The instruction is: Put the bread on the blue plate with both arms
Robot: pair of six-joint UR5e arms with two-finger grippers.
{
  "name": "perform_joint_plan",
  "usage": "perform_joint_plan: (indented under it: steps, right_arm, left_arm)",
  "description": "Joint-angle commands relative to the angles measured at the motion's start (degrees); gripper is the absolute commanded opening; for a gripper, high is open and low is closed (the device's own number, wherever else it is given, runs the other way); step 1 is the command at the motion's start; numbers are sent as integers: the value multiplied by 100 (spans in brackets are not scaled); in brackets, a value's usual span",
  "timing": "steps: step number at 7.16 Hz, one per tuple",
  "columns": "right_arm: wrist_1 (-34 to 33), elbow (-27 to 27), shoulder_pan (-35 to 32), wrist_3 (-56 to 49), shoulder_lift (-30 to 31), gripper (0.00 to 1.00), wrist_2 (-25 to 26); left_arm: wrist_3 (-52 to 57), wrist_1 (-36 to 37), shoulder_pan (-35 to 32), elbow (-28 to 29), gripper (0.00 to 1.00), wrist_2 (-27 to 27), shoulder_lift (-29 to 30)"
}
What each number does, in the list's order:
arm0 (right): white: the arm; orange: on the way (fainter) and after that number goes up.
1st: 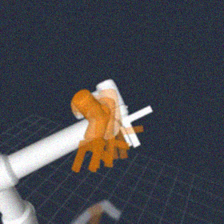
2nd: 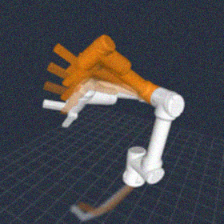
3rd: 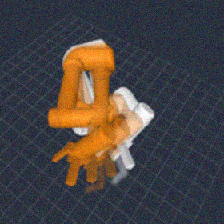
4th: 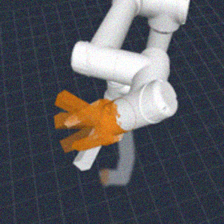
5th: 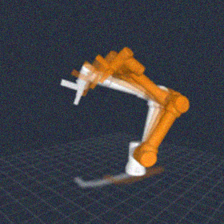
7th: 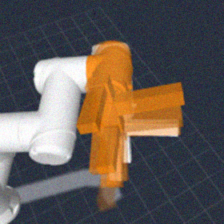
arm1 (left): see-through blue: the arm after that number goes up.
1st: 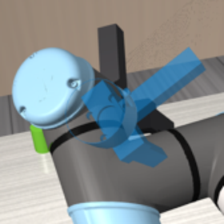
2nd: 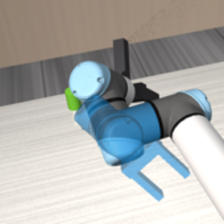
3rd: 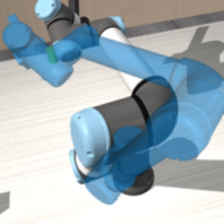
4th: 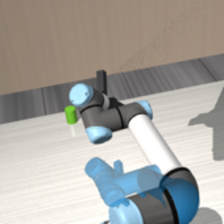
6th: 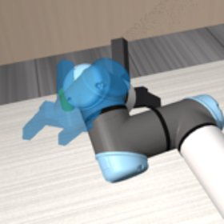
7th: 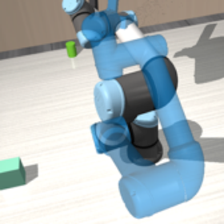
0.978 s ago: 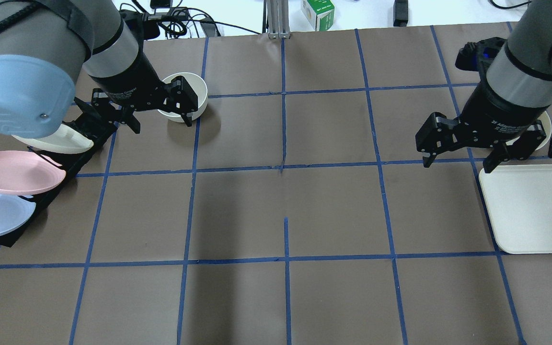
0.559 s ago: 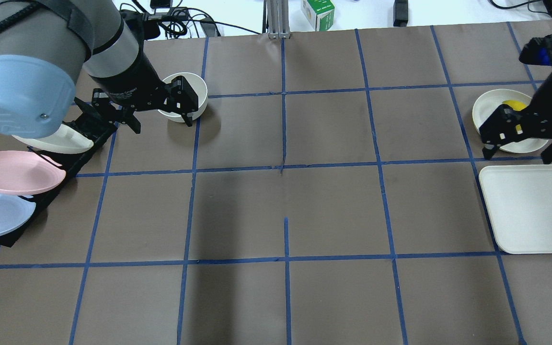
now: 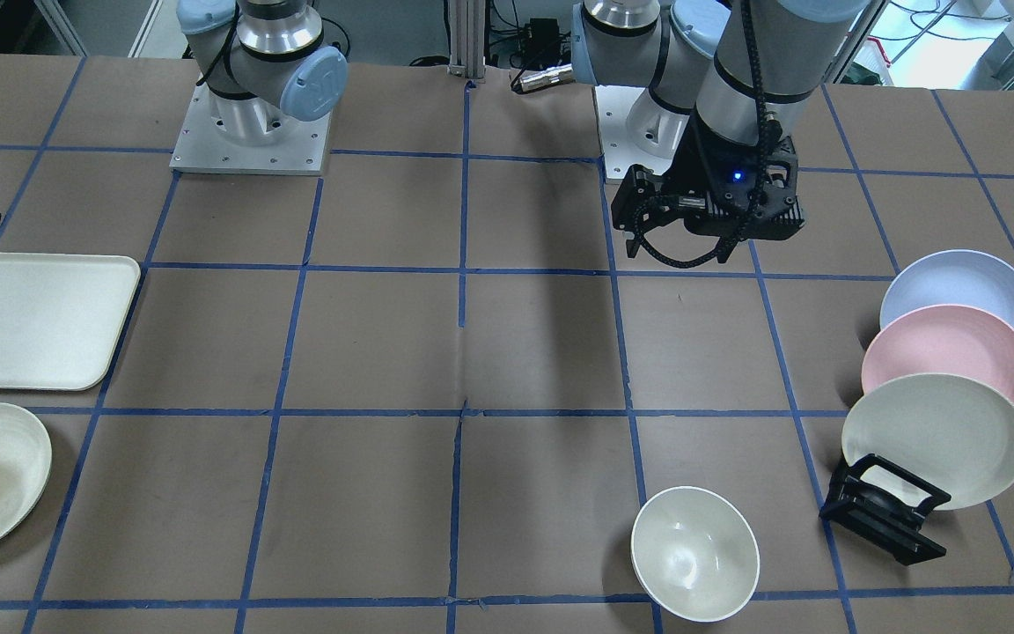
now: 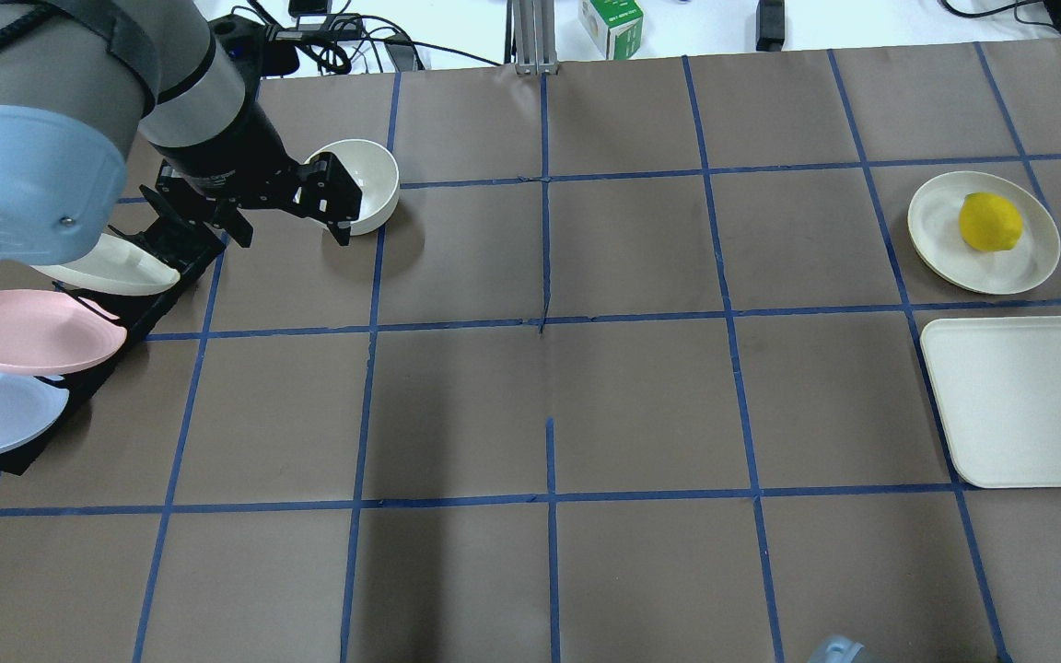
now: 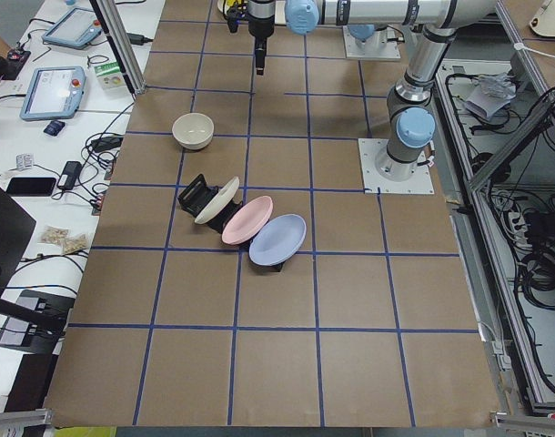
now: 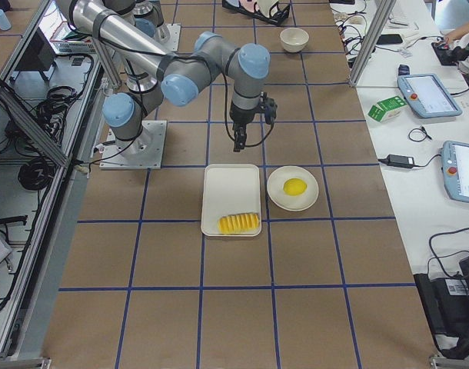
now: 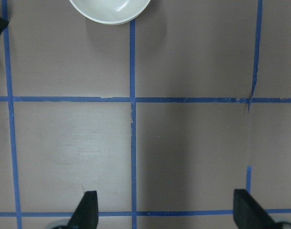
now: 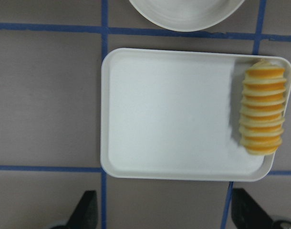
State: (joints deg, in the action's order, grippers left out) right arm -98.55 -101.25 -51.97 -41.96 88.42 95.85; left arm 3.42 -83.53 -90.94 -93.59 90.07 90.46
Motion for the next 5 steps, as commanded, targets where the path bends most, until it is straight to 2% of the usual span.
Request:
perform_joint_plan:
  steps: [1, 2, 4, 5]
  right_arm:
    - [-985, 0, 738, -1301, -779, 100, 4]
    - [-1565, 9, 976, -1672, -1156, 100, 4]
    - [-2759, 18, 1058, -1702, -1982, 100, 56]
    - [-2879, 18, 1058, -1684, -2169, 100, 248]
  left_arm:
    - [667, -58, 505, -10, 100, 500, -142]
    - [546, -67, 864, -10, 100, 1086, -247]
    - [537, -67, 1925, -2, 100, 1145, -266]
    - [467, -59, 2314, 42, 100, 1171, -248]
